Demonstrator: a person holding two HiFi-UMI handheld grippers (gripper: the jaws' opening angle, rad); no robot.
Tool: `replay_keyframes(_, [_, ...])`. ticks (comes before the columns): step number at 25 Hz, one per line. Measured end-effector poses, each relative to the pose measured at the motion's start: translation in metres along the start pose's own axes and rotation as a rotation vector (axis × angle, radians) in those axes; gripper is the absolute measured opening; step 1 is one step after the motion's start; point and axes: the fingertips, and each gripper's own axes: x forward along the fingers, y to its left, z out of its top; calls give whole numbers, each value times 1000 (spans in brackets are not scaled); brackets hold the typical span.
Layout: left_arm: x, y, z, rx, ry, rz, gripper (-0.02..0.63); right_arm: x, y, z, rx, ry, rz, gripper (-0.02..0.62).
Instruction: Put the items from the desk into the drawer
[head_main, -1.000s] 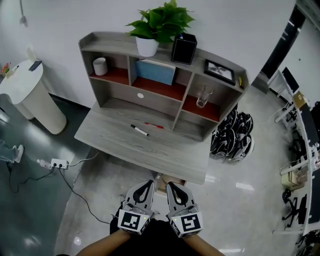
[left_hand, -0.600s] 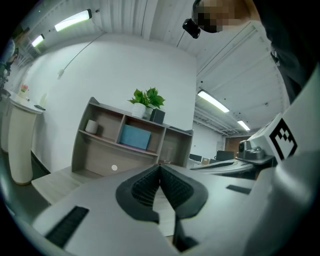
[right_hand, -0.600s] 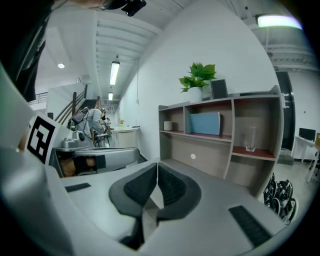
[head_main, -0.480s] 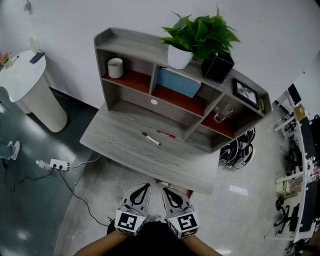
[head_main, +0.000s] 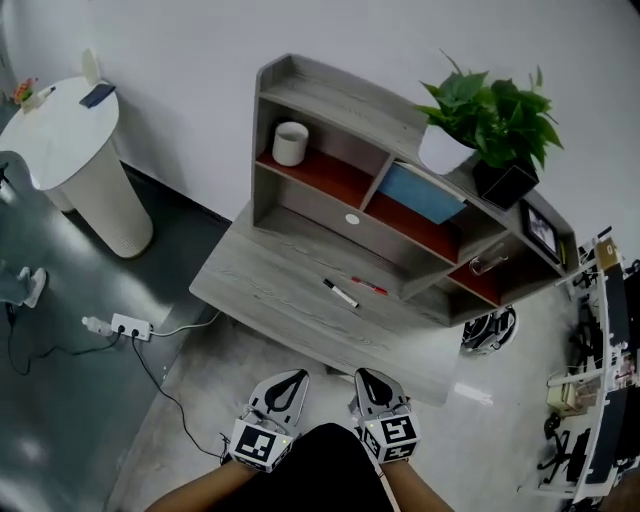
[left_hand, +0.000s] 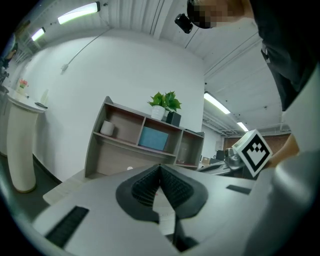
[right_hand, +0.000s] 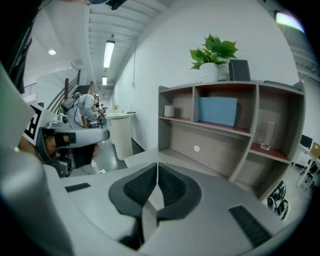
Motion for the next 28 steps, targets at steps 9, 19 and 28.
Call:
replay_keyframes(9, [-26, 50, 10, -82, -79, 95, 12, 47, -32, -13, -37, 111, -43, 21])
replay_keyframes(19, [-7, 81, 13, -75, -68, 162, 12, 129, -114, -49, -121, 232, -79, 21])
replay_keyframes(28, [86, 78, 24, -29, -31, 106, 12, 195, -195, -79, -132, 327, -62, 21])
